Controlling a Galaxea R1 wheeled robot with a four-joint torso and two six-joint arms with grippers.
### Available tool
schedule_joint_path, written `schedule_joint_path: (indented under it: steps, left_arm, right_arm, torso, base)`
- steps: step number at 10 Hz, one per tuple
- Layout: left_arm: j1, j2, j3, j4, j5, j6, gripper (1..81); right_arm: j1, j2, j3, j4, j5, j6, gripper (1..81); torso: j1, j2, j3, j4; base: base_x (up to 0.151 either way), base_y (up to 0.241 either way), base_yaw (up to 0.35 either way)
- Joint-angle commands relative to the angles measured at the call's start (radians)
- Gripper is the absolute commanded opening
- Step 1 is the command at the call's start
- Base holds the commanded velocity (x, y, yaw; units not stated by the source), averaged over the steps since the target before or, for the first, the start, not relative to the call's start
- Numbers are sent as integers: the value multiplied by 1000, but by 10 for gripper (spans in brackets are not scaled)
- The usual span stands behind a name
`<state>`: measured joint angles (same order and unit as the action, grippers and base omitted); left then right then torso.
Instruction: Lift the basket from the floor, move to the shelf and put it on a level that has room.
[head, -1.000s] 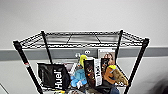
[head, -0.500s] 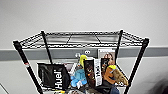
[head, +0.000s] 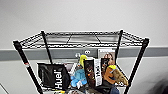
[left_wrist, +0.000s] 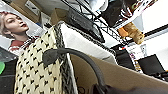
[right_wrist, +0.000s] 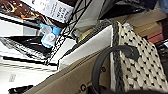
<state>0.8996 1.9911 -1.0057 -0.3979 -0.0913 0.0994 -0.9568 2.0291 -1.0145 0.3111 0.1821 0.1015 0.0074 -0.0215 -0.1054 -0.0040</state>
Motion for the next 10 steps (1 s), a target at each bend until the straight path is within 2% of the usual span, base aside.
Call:
schedule_joint_path:
  steps: [1,5,7,10]
  left_arm:
    - [-150,-82,143,19,25,-7,10]
    - [-204,-127,208,14,24,-12,10]
    - [-248,-156,239,13,31,-43,10]
    - [-325,-217,300,10,38,-87,10]
  right_arm:
    - [158,-76,142,-23,-26,6,10]
    - [226,-134,215,-20,-27,17,10]
    - [262,-157,241,-18,-30,18,10]
    - [338,-186,288,20,-46,18,10]
  torso:
    - [0,0,0,0]
    - [0,0,0,0]
    - [0,0,0,0]
    - [0,0,0,0]
  base:
    - [0,0,0]
    - [0,0,0]
    - [0,0,0]
    - [0,0,0]
